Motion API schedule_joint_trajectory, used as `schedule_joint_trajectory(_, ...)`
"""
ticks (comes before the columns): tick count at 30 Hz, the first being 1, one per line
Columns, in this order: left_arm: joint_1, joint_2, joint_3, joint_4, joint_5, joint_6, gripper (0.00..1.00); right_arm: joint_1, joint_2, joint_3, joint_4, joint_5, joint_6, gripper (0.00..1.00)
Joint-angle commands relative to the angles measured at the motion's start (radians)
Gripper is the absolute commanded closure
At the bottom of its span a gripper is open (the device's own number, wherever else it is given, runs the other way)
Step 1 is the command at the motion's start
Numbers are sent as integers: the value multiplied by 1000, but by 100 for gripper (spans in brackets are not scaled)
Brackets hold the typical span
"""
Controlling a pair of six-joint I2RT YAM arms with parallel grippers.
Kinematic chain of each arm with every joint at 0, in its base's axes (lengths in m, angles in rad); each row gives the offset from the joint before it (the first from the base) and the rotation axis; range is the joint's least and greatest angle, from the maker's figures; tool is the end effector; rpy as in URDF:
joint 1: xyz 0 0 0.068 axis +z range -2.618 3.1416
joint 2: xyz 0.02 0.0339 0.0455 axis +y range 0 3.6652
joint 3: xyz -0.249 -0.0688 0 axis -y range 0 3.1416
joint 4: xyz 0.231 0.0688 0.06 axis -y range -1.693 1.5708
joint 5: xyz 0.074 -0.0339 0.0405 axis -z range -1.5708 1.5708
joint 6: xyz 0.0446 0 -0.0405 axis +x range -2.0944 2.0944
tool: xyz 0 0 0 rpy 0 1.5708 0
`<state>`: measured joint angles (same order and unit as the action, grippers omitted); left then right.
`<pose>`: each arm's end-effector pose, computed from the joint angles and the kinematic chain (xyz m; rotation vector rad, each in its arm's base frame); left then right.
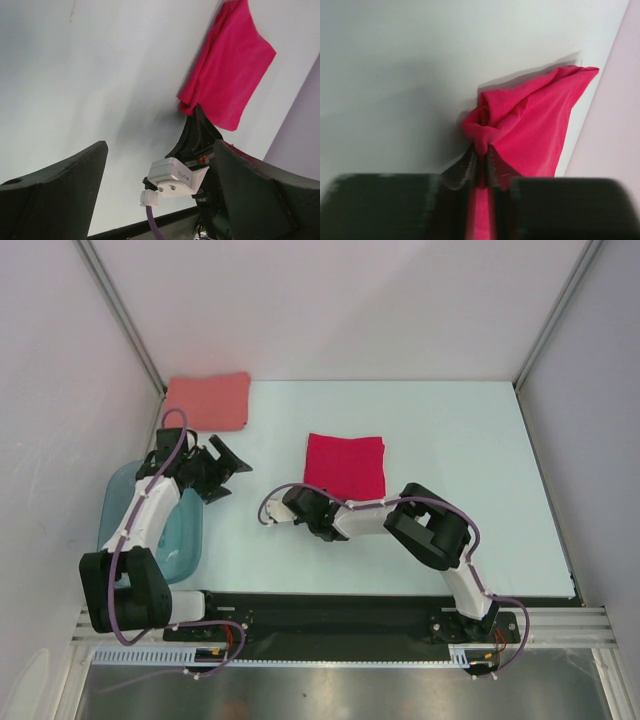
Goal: Fold and stack the t-shirts
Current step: Neatly place the folded tshirt to the corner
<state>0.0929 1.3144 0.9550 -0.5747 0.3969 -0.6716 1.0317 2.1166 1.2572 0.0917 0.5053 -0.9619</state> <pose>0.2631 0.0072 0.2367 -0.7936 2.4265 -0.7305 0.2377 0.3552 0.1120 -1.7704 1.4410 -0.5518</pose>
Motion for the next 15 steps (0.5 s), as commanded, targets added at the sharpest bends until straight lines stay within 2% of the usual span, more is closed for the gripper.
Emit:
schedule_joint_trajectory(1,10,5,-24,114,104,-3,6,-7,-12,57,-67,-51,37,93)
schedule_joint_trajectory(4,11,23,-53,209,143,-45,0,-10,-41,62,-73,-77,55,100)
schedule_joint_trajectory(11,10,198,-30,413,281,-144,0,-33,-121,48,-84,-125,74,100)
schedule_joint_trajectory(12,5,222,-24,435,330,-166,0,-39,-127,42,-84,-128,75,100)
schedule_joint_trajectory(15,-30,322,30,460,350,-168,0,-58,-156,25,-79,-152,75,100)
